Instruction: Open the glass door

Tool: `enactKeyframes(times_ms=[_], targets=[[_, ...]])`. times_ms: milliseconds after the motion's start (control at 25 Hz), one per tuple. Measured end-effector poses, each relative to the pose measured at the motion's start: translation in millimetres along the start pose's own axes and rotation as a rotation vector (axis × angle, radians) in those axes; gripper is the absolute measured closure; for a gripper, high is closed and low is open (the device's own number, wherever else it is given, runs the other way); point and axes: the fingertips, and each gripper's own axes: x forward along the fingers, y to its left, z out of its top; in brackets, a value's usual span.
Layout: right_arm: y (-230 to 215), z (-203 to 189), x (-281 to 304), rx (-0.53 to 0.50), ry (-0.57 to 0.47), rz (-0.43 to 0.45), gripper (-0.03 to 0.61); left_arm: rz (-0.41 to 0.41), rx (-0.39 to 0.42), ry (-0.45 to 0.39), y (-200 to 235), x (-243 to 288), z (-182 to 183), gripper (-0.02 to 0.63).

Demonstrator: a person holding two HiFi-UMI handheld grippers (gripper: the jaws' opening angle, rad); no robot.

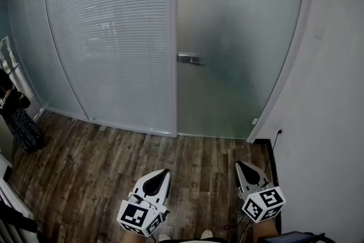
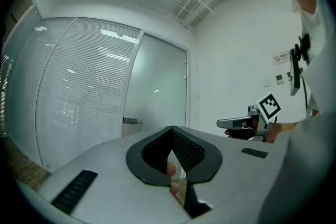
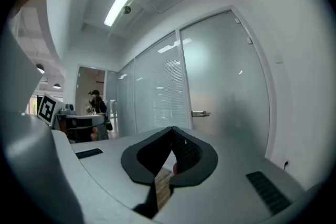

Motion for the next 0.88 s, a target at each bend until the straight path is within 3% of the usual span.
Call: enactKeyframes(times_ms=[320, 680, 880], targets=[[-16, 1, -8, 0.023, -0.015, -0.011, 0.577, -0.004, -0.001, 0.026, -6, 11, 2, 0.615], [-53, -3, -18, 0.043, -0.022, 0.077, 0.577, 0.098, 0.028, 0.053, -35, 35, -2, 0.615], [-82, -32, -13, 0.075, 0.014, 0.086, 0.577, 0.130, 0.060, 0.073, -49, 48, -9, 0.615]])
